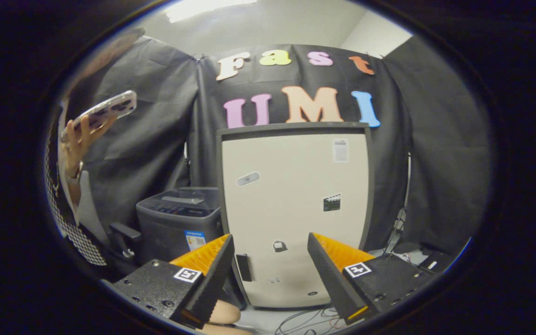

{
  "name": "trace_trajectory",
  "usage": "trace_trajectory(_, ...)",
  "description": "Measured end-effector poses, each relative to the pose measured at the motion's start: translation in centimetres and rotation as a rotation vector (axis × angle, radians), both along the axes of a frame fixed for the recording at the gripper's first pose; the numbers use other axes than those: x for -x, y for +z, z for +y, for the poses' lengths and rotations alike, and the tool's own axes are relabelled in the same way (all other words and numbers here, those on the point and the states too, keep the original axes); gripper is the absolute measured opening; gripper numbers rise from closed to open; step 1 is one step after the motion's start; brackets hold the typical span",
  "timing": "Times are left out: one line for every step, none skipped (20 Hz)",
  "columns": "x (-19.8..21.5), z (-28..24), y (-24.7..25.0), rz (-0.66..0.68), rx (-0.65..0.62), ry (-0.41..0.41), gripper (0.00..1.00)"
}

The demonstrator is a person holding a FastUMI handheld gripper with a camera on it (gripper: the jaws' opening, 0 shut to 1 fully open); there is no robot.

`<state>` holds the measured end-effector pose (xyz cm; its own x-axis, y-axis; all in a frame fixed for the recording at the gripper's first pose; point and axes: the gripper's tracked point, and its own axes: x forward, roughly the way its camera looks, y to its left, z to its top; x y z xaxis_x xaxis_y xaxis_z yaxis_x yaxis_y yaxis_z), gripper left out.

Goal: Put the clothes into the washing machine and then close the washing machine lid.

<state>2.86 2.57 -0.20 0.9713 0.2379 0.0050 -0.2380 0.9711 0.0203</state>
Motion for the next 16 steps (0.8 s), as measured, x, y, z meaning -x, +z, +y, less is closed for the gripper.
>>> trace_trajectory(1.2, 0.3, 0.5, 0.001, -0.001, -0.004, 0.97)
trace_trajectory(1.1, -0.4, 0.2, -0.005, 0.006, -0.025, 0.97)
trace_trajectory(1.0, -0.6, 0.2, -0.005, 0.003, -0.045, 0.97)
trace_trajectory(0.9, -0.7, 0.2, -0.003, 0.000, -0.054, 0.97)
trace_trajectory(0.9, -0.4, 0.2, -0.005, 0.003, -0.054, 0.97)
trace_trajectory(0.9, -0.4, 0.3, -0.006, 0.003, -0.056, 0.98)
trace_trajectory(0.9, -0.5, 0.2, -0.003, 0.002, -0.060, 0.98)
trace_trajectory(0.9, -0.8, 0.2, -0.006, 0.002, -0.067, 0.98)
trace_trajectory(0.9, -0.7, 0.2, -0.005, 0.002, -0.067, 0.98)
trace_trajectory(0.9, -0.6, 0.2, -0.001, 0.002, -0.067, 0.98)
trace_trajectory(1.0, -0.5, 0.3, -0.007, 0.003, -0.059, 0.98)
trace_trajectory(1.1, -0.2, 0.2, -0.002, 0.001, -0.047, 0.98)
trace_trajectory(1.0, -0.3, 0.2, -0.001, 0.004, -0.046, 0.98)
trace_trajectory(0.9, -0.4, 0.2, -0.004, 0.001, -0.048, 0.98)
trace_trajectory(0.9, -0.3, 0.3, -0.006, 0.002, -0.047, 0.98)
trace_trajectory(0.9, -0.3, 0.2, -0.005, 0.003, -0.046, 0.98)
